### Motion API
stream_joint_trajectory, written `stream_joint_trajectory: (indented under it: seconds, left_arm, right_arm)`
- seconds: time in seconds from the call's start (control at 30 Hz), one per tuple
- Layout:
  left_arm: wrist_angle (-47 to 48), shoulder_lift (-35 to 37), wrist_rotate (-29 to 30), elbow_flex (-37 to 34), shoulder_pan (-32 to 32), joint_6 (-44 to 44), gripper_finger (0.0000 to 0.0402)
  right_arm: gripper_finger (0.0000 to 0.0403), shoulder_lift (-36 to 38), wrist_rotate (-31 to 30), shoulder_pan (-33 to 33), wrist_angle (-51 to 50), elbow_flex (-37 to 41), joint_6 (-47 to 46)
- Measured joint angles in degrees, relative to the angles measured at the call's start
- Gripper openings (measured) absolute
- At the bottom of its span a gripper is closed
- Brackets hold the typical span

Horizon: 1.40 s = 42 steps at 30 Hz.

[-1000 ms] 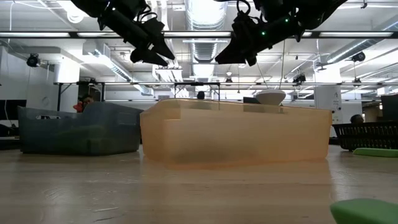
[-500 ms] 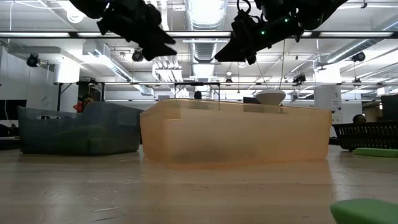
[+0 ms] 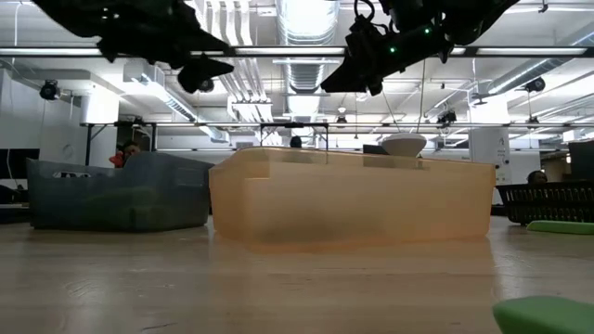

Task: Pick & Place School Supplies
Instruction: Put the top green eraser into the black basket

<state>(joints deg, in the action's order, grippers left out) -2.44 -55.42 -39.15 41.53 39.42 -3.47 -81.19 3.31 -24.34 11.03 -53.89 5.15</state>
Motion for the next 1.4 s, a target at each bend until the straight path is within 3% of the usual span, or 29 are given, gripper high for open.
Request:
stream_joint_trajectory:
  seconds: [0.17, 0.37, 0.63, 0.9, 1.1, 1.4]
  left_arm:
    - [-1.17, 6.29, 6.94, -5.13, -1.7, -3.24, 0.0259]
    - [-1.17, 12.21, -0.59, -9.63, -3.04, 3.4, 0.0259]
    - [-0.94, 18.01, -0.22, -14.88, -3.17, -7.5, 0.0259]
    - [-0.95, 19.48, -0.22, -15.69, -3.3, -6.95, 0.0259]
    - [-0.93, 19.05, -0.22, -15.99, -3.3, -6.03, 0.0259]
    - [-0.84, 18.91, -0.22, -18.12, -3.3, -5.98, 0.0259]
  right_arm:
    - [0.0123, 0.0, 0.01, -0.06, 0.0, 0.0, 1.49]
    - [0.0123, -0.02, 0.02, -0.07, 0.0, 0.0, 2.67]
    - [0.0123, -0.02, 0.04, -0.11, -0.04, 0.0, 5.14]
    - [0.0123, -0.02, 0.05, -0.15, -2.06, -0.04, 5.9]
    - [0.0123, -0.04, 0.22, -1.33, -9.55, -0.04, 16.14]
    - [0.0123, -5.14, 6.04, -5.75, -4.39, -0.38, 6.84]
